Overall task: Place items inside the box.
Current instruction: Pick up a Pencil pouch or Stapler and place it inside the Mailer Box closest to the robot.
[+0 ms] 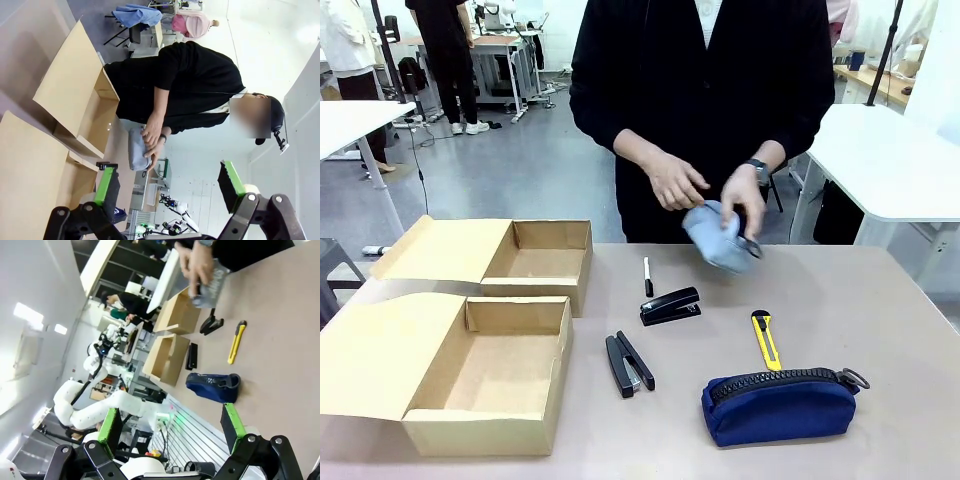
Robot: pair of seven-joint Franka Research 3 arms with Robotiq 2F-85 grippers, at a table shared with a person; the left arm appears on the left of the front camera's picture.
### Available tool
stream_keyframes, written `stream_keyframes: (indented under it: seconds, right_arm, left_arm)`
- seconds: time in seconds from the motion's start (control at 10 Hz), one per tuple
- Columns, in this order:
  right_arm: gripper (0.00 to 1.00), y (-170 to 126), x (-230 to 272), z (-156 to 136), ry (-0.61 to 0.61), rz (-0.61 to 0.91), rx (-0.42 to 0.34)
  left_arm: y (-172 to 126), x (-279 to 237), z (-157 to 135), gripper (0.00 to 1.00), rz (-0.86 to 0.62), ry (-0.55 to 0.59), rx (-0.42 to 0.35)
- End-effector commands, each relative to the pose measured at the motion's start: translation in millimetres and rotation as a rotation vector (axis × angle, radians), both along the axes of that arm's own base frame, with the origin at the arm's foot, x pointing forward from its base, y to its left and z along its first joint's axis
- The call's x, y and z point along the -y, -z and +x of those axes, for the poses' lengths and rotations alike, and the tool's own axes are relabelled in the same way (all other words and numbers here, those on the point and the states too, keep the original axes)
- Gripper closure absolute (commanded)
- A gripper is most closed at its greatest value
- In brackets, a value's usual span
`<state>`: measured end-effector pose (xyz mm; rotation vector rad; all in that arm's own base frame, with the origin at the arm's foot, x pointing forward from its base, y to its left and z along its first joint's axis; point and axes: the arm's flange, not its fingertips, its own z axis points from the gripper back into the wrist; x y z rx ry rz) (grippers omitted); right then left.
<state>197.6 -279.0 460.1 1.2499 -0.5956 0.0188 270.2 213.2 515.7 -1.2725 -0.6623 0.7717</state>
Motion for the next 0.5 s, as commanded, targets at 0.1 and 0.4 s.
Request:
stream_keyframes:
  seconds: [0.1, 0.4]
  right_arm:
    - [0.0, -9, -25, 6, 0.052, -0.13, -0.039]
    - [0.0, -21, -78, 31, -0.052, -0.356, -0.053]
  left_arm:
    - [0, 0, 0, 0.0, 0.006, 0.003, 0.027]
    - [0, 0, 0, 0.0, 0.006, 0.003, 0.027]
